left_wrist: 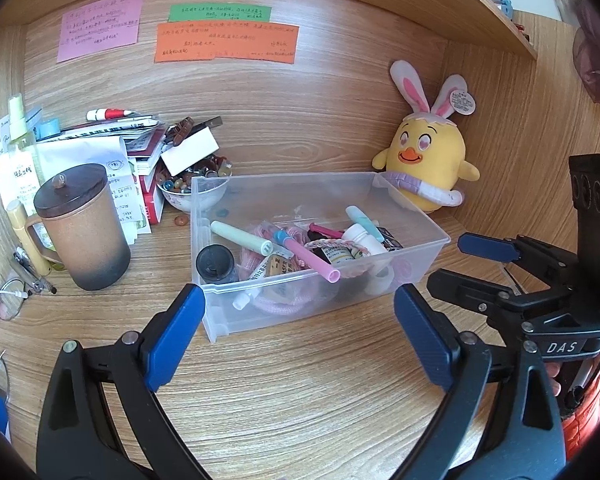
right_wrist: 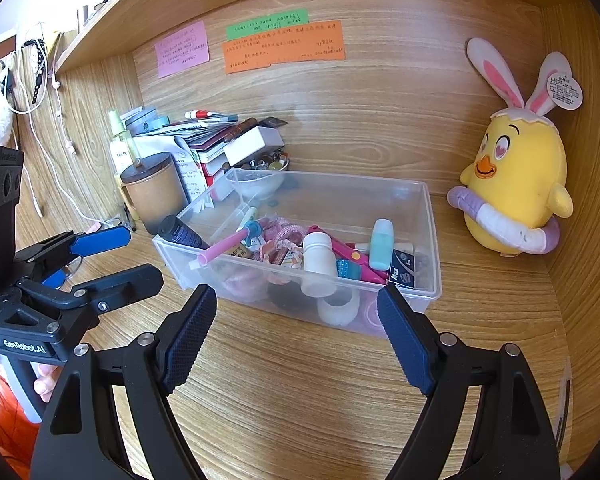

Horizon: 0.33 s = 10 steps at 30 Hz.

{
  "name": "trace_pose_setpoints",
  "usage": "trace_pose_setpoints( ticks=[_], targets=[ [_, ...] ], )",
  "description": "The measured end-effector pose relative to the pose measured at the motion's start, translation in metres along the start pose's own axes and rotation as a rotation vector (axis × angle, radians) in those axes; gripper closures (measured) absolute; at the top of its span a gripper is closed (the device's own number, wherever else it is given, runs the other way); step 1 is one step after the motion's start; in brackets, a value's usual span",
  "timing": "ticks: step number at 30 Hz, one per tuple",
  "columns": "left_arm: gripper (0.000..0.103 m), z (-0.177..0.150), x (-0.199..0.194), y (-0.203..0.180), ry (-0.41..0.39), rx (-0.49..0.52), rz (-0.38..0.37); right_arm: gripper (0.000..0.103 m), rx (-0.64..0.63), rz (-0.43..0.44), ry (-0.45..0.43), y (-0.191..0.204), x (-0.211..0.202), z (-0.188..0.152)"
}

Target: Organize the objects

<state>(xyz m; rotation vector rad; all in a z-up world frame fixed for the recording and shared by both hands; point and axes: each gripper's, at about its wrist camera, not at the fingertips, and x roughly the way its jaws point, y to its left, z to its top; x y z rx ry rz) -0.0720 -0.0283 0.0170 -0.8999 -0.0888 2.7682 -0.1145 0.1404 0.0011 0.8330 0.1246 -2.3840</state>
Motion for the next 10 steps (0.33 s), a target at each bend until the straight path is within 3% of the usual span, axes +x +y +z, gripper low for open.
trace_pose_setpoints(
  ticks=[10],
  targets=[
    [0.006,-0.0012,-0.0032,-0.0058,-0.021,0.014,0.015,0.023,0.007,-0.007,0.003,-0.0033,0.0014,-0.0003]
  ],
)
